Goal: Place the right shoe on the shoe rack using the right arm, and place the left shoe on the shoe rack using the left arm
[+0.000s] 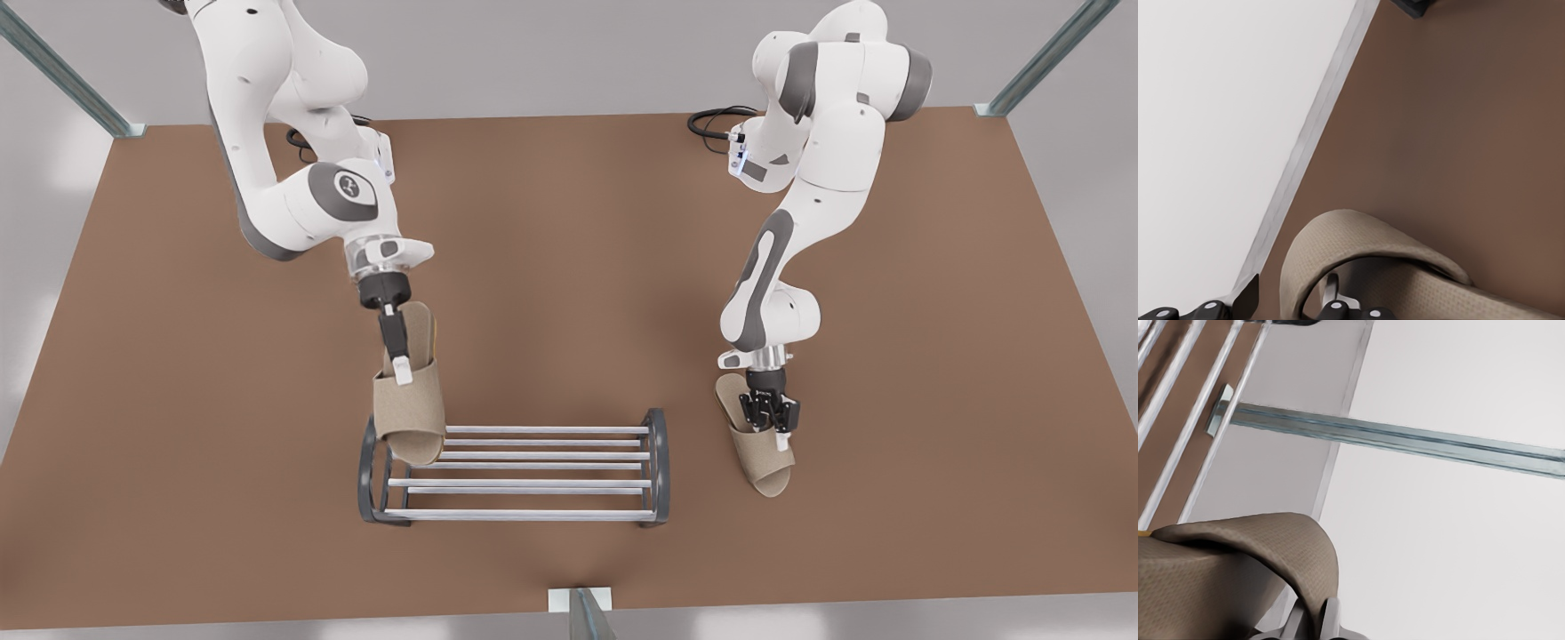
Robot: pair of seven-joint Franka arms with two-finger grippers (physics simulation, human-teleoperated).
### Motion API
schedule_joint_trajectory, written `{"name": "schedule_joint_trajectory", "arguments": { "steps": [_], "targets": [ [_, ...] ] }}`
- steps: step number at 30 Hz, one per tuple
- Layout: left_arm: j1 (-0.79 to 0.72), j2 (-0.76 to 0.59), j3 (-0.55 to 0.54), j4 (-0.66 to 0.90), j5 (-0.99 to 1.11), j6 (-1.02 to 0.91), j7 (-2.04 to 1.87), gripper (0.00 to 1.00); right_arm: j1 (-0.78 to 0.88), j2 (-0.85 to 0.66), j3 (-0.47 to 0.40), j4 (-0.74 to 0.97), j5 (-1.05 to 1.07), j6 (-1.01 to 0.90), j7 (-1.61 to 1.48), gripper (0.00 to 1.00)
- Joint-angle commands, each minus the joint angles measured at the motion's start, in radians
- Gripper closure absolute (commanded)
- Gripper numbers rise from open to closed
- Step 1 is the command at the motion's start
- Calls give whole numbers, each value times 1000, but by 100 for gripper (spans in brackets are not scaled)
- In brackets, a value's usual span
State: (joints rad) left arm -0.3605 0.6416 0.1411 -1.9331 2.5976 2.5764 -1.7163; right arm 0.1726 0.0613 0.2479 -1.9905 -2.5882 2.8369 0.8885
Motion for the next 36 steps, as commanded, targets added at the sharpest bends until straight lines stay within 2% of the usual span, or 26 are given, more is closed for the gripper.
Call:
{"name": "schedule_joint_trajectory", "arguments": {
  "steps": [1, 6, 8, 9, 12, 14, 19, 22, 25, 28, 29, 30, 33, 36],
  "targets": [
    [0, 4, 0, 3, 1, 7, 6, 40, -38, 35, 1, 48, 57, 19, 87, 79],
    [0, 4, 6, 3, 1, 7, 4, 54, 8, 212, -22, 142, 105, 4, -5, 79],
    [0, -2, 12, 3, 1, 24, 6, 58, 48, 253, -48, 171, 146, -10, -17, 79],
    [0, -7, 12, 3, 1, 28, 4, 68, 67, 264, -64, 187, 155, -10, -33, 79],
    [-2, -36, 35, 13, 1, 73, 12, 74, 84, 299, -81, 208, 157, -11, -43, 79],
    [-3, -83, 49, 13, -1, 100, 18, 74, 103, 331, -114, 214, 180, -13, -71, 79],
    [-28, -349, 109, 25, -4, 140, 152, 77, 139, 408, -148, 249, 180, -57, -97, 79],
    [-121, -477, 107, 25, -7, 133, 165, 79, 151, 410, -165, 251, 180, -57, -98, 79],
    [-195, -525, 106, 26, -7, 131, 161, 79, 153, 416, -165, 263, 178, -112, -132, 79],
    [-258, -494, 101, 39, -33, 84, 161, 79, 168, 425, -164, 254, 180, -142, -132, 79],
    [-296, -473, 101, 46, -53, 41, 159, 79, 166, 425, -165, 254, 189, -143, -128, 30],
    [-310, -451, 101, 57, -57, 21, 161, 79, 168, 425, -165, 256, 204, -142, -129, 0],
    [-356, -364, 101, 124, -131, -10, 159, 79, 166, 419, -165, 254, 204, -139, -131, 0],
    [-360, -359, 103, 128, -146, -18, 159, 79, 166, 420, -171, 254, 204, -136, -129, 0]
  ]
}}
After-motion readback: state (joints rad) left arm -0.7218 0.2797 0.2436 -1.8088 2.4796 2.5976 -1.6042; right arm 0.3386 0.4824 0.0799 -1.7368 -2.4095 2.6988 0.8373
